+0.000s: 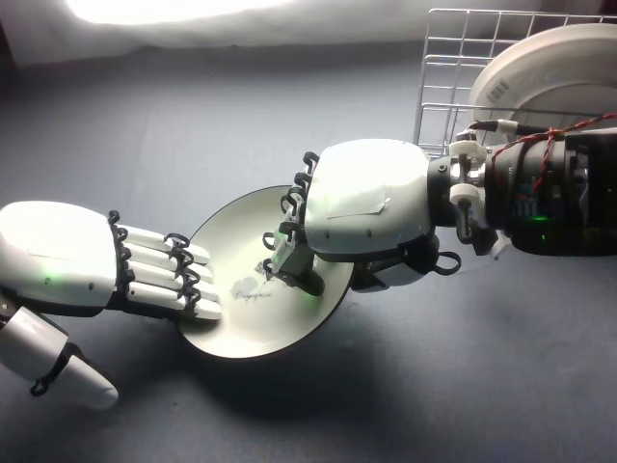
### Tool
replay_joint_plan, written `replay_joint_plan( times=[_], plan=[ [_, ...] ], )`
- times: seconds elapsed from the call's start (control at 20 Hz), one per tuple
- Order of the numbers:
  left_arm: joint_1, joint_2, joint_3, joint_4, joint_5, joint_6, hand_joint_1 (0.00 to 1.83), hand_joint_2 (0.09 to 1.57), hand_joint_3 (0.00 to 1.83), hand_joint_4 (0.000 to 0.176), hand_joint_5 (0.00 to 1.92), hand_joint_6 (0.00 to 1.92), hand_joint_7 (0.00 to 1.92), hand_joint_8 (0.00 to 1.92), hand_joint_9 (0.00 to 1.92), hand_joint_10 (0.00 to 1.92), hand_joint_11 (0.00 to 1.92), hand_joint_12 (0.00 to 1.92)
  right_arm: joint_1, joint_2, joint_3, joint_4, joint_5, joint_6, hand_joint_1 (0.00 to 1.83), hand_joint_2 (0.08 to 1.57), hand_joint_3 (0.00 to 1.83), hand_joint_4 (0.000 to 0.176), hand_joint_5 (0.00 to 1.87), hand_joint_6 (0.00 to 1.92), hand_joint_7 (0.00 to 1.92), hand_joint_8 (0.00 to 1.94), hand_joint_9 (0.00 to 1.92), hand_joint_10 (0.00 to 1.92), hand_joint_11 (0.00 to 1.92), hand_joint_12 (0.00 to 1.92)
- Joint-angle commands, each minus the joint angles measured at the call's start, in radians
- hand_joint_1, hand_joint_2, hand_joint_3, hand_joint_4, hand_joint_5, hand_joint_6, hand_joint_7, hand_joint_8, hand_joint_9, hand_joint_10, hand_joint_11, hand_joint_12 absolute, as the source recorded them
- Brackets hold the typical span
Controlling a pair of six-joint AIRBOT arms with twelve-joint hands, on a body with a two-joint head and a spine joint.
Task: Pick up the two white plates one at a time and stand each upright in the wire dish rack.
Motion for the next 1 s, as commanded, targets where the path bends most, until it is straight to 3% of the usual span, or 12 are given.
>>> replay_joint_plan(
  times=[0.0, 0.4, 0.95],
  plan=[
    [-0.003, -0.004, 0.005, -0.001, -0.016, -0.006, 0.0, 1.24, 0.0, 0.0, 0.14, 0.0, 0.11, 0.0, 0.07, 0.0, 0.02, 0.02, -0.009, 0.002, -0.002, 0.013, 0.007, 0.004, 1.38, 1.11, 0.0, 0.0, 0.86, 1.07, 0.98, 0.9, 0.99, 1.15, 0.88, 1.16],
    [-0.044, -0.003, 0.025, -0.001, -0.023, -0.017, 0.0, 1.25, 0.01, 0.0, 0.16, 0.01, 0.12, 0.01, 0.08, 0.01, 0.02, 0.02, 0.043, 0.053, -0.039, 0.013, 0.033, 0.006, 1.38, 1.11, 0.0, 0.0, 0.86, 1.09, 0.98, 0.89, 1.0, 1.12, 0.9, 1.11],
    [0.018, -0.013, 0.019, -0.001, -0.021, -0.013, 0.0, 1.26, 0.0, 0.0, 0.13, 0.0, 0.11, 0.01, 0.07, 0.01, 0.01, 0.03, 0.093, 0.115, -0.11, 0.013, 0.022, 0.009, 1.38, 1.11, 0.0, 0.0, 0.86, 1.09, 0.98, 0.9, 0.99, 1.13, 0.91, 1.14]
  ],
)
